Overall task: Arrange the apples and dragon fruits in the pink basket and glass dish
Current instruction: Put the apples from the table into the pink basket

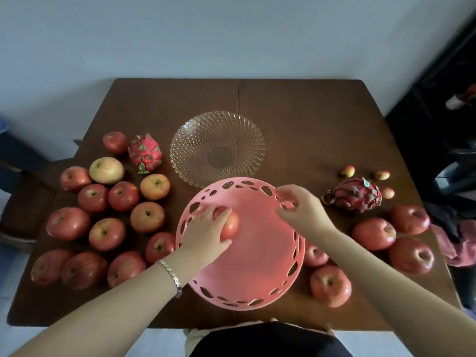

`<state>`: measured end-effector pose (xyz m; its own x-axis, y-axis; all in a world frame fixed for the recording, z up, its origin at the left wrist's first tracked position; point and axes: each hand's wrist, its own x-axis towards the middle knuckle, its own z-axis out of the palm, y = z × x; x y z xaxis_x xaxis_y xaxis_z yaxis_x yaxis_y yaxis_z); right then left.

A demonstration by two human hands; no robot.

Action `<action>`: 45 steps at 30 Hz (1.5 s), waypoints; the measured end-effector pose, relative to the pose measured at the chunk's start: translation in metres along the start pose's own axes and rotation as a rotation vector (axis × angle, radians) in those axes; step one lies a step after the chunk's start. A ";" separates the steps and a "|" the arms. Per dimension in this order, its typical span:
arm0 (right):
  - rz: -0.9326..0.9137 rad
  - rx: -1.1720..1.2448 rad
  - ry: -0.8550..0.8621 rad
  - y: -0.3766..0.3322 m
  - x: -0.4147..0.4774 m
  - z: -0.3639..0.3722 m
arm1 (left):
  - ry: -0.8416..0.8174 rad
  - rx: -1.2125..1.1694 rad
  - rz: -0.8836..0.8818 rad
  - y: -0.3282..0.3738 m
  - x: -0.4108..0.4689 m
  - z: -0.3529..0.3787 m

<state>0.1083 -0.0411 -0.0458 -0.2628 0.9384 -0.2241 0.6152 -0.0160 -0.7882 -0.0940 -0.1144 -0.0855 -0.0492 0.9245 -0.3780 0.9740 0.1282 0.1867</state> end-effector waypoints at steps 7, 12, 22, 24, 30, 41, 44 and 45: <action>0.314 -0.514 -0.449 0.058 -0.023 -0.044 | -0.038 0.025 -0.064 0.012 0.011 0.005; 0.303 -0.608 -0.402 0.077 -0.036 -0.016 | 0.053 0.072 -0.014 0.011 0.010 0.009; -0.030 -0.317 0.219 0.015 -0.029 -0.040 | 0.074 -0.004 -0.018 0.010 0.010 0.011; -0.160 -0.293 0.122 -0.005 -0.023 -0.033 | 0.082 -0.010 -0.025 0.011 0.009 0.012; -0.105 -0.650 -0.398 -0.014 -0.001 0.037 | 0.004 0.020 -0.056 0.013 0.009 0.007; -0.107 -0.672 -0.265 0.013 0.009 0.059 | 0.068 -0.047 -0.079 0.019 0.007 0.012; -0.135 -0.678 -0.258 0.018 0.005 0.060 | 0.113 -0.030 -0.022 0.024 0.005 0.014; -0.142 -0.669 -0.260 0.017 0.004 0.060 | 0.118 -0.036 0.025 0.028 0.005 0.015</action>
<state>0.0735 -0.0583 -0.0947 -0.4907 0.8024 -0.3397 0.8626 0.3923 -0.3193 -0.0636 -0.1119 -0.0954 -0.0531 0.9631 -0.2640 0.9668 0.1158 0.2280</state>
